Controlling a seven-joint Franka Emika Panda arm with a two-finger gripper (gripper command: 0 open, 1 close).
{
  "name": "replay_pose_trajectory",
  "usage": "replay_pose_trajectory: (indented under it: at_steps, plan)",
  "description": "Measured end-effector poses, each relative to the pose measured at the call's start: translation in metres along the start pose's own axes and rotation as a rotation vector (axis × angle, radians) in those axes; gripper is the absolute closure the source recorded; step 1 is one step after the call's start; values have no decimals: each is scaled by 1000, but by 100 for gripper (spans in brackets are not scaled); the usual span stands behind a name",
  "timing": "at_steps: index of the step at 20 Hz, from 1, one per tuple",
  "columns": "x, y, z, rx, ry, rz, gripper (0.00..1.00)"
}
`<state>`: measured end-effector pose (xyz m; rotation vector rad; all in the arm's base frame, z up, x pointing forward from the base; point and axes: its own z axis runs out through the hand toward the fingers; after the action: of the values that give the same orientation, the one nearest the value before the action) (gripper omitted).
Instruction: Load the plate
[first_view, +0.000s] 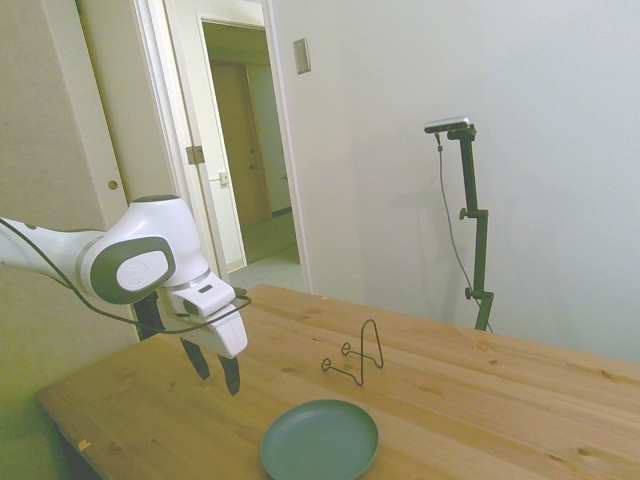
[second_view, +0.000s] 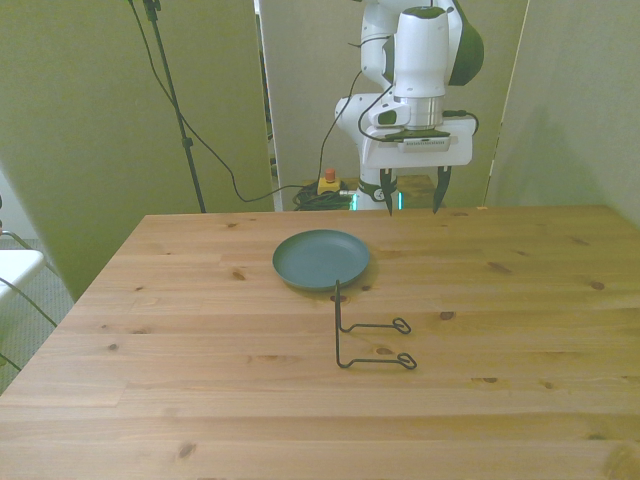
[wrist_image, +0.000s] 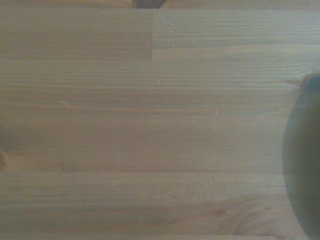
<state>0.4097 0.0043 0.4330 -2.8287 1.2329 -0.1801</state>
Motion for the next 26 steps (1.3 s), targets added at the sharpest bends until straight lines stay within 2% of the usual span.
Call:
replay_pose_trajectory:
  at_steps: [4,9,12,16,20,26]
  plan:
    - [11,7,-2,-5,38,39,0]
    - [62,41,-30,-46,142,135,0]
    - [93,67,-34,-103,152,184,0]
    - [141,104,-23,-155,153,247,0]
    - [179,146,-9,-205,168,272,0]
    - [217,197,17,-202,161,265,0]
